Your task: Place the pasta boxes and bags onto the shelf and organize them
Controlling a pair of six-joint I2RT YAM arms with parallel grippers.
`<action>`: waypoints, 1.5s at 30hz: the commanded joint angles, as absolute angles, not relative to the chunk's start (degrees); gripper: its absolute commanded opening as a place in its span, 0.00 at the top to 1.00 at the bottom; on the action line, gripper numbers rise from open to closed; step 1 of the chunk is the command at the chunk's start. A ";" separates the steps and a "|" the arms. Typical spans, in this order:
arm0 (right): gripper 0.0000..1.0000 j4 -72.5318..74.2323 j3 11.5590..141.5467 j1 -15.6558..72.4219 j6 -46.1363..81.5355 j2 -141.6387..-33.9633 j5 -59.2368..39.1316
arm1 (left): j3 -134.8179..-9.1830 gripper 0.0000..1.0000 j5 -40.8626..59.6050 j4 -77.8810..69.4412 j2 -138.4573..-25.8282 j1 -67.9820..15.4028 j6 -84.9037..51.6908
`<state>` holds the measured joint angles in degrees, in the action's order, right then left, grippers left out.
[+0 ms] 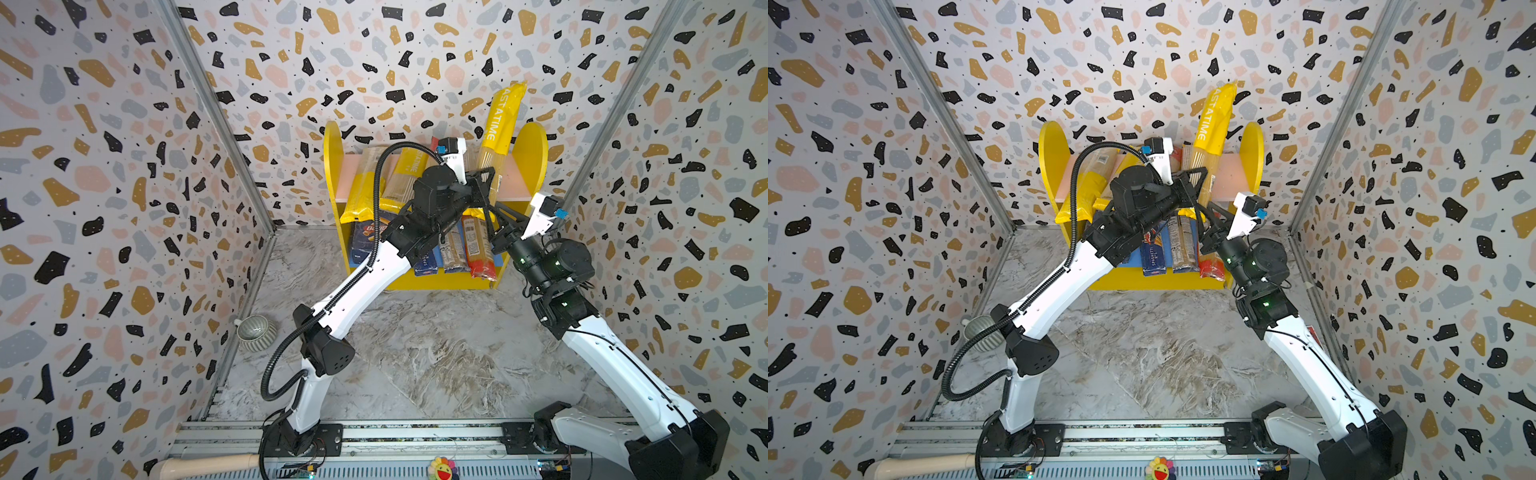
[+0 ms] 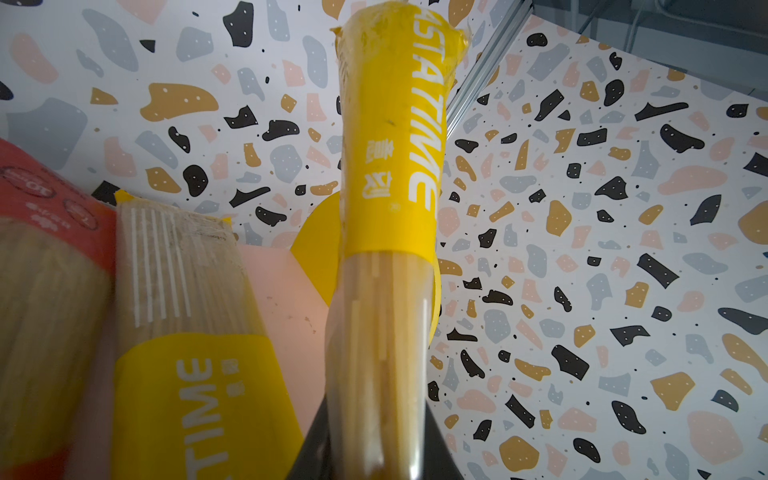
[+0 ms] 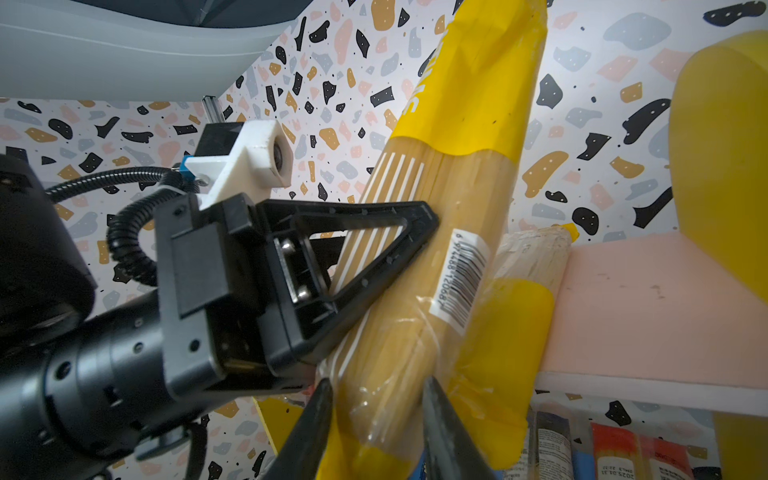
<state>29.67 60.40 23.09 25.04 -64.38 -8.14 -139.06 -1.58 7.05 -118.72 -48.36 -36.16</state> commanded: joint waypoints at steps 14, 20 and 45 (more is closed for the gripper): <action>0.65 30.32 65.07 17.58 29.23 -68.88 -12.03 | -142.12 0.54 6.04 -5.62 -119.61 -47.16 -39.64; 0.57 28.05 65.81 16.16 28.90 -69.35 -11.74 | -141.89 0.54 6.54 -5.71 -120.22 -46.91 -39.98; 0.49 24.06 67.21 17.92 30.82 -70.27 -10.17 | -108.93 0.55 -0.17 -0.01 -91.08 -46.75 -29.20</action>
